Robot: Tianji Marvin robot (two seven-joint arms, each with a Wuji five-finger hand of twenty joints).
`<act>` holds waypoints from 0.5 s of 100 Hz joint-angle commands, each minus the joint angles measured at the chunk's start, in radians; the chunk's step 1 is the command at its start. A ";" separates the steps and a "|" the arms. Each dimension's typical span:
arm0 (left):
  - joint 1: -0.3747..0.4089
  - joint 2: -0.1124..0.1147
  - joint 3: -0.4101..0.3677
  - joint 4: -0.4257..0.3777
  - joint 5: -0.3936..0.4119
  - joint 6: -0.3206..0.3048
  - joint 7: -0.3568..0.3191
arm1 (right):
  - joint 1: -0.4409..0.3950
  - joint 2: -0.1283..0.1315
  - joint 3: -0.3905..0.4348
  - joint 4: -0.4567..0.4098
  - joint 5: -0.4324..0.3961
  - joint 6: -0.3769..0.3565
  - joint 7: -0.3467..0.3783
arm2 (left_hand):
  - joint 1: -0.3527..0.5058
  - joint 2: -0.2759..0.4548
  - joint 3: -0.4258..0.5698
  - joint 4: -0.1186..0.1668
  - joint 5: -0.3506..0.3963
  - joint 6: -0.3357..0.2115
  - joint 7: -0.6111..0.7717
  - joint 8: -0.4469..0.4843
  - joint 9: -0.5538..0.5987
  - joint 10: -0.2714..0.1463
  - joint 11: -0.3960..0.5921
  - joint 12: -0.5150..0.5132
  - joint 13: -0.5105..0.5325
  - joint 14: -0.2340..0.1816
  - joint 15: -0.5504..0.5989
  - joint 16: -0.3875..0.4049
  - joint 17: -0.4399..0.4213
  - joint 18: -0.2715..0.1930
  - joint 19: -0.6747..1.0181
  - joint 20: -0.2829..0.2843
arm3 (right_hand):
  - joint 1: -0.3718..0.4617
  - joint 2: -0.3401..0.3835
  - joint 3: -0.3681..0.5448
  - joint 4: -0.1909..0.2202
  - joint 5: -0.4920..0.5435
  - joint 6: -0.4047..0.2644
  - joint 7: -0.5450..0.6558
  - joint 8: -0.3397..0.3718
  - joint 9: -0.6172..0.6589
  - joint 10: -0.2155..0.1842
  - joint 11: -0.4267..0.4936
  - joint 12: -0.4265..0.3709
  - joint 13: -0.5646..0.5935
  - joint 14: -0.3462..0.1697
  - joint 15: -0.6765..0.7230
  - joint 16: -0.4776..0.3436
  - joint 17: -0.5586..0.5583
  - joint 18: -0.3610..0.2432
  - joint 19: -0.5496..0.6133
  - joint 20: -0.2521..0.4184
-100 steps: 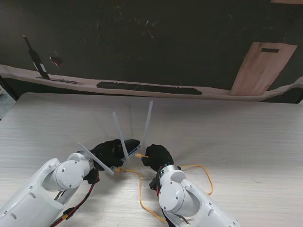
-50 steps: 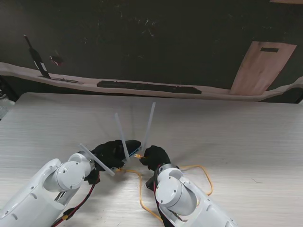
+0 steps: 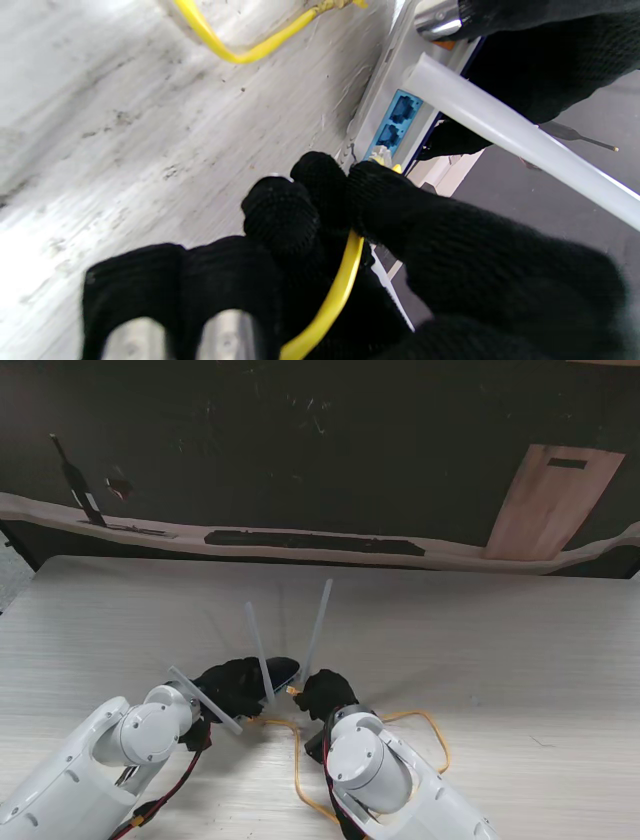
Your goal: Untangle the Ethernet cable and plug it into the router
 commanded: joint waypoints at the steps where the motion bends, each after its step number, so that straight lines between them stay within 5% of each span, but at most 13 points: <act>1: 0.044 -0.001 0.030 0.058 -0.009 0.017 -0.055 | -0.006 0.000 -0.004 -0.004 -0.001 -0.004 0.018 | 0.284 0.211 0.216 -0.001 0.107 0.013 0.159 0.054 0.110 -0.064 0.221 0.100 0.121 -0.080 0.389 0.102 0.085 -0.115 0.376 0.095 | 0.013 0.059 0.019 0.040 0.070 0.142 0.066 0.021 0.182 0.224 0.169 0.016 -0.031 -0.071 0.055 0.004 0.000 -0.059 0.217 -0.031; 50: 0.041 0.002 0.038 0.059 -0.001 0.010 -0.064 | 0.008 0.006 0.001 -0.016 0.066 0.065 0.087 | 0.286 0.211 0.217 -0.003 0.103 0.011 0.158 0.053 0.101 -0.067 0.218 0.098 0.112 -0.083 0.383 0.099 0.078 -0.119 0.367 0.090 | -0.065 0.227 -0.054 0.120 0.116 0.102 0.018 0.093 0.182 0.246 0.140 0.000 -0.033 -0.036 0.048 -0.027 -0.009 -0.010 0.217 -0.099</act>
